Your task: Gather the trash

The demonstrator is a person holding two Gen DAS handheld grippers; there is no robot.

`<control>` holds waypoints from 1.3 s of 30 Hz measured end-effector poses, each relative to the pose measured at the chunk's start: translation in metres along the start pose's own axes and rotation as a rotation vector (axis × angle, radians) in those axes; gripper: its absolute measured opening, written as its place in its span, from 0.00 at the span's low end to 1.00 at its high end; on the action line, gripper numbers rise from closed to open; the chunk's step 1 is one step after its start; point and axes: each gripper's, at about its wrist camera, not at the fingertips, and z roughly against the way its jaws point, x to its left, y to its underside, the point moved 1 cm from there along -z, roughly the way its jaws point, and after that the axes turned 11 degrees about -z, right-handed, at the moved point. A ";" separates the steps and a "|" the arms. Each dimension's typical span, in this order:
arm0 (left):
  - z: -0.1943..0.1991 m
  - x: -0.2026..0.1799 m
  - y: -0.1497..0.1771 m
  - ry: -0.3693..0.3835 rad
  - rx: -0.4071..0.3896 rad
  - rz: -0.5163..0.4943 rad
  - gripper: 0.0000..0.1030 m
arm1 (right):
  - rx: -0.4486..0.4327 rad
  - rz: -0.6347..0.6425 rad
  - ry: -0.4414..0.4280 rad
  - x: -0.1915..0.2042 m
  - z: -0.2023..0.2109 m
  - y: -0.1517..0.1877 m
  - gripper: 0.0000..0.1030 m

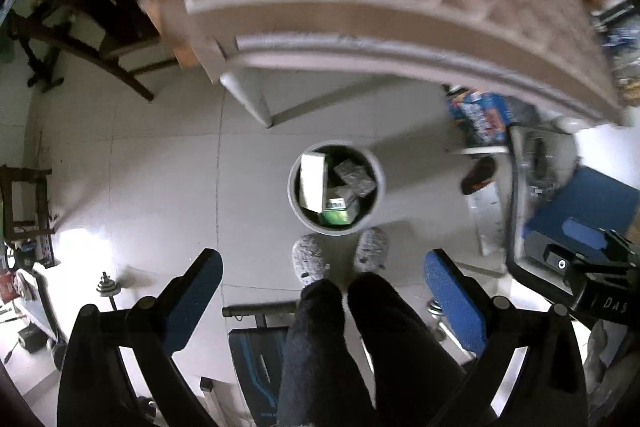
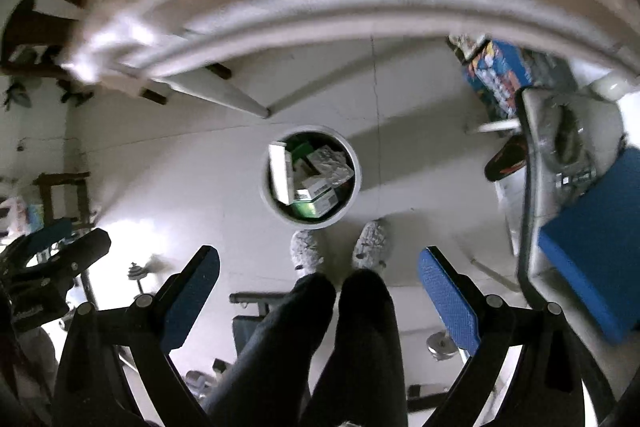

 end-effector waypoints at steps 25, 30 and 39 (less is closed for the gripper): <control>0.203 -0.033 0.052 0.205 -0.248 -0.034 1.00 | -0.081 0.084 -0.257 0.020 0.277 0.095 0.98; 0.205 -0.034 0.056 0.221 -0.250 -0.029 1.00 | -0.069 0.087 -0.272 0.020 0.281 0.100 0.99; 0.206 -0.035 0.055 0.244 -0.259 -0.034 1.00 | -0.062 0.083 -0.286 0.018 0.282 0.101 1.00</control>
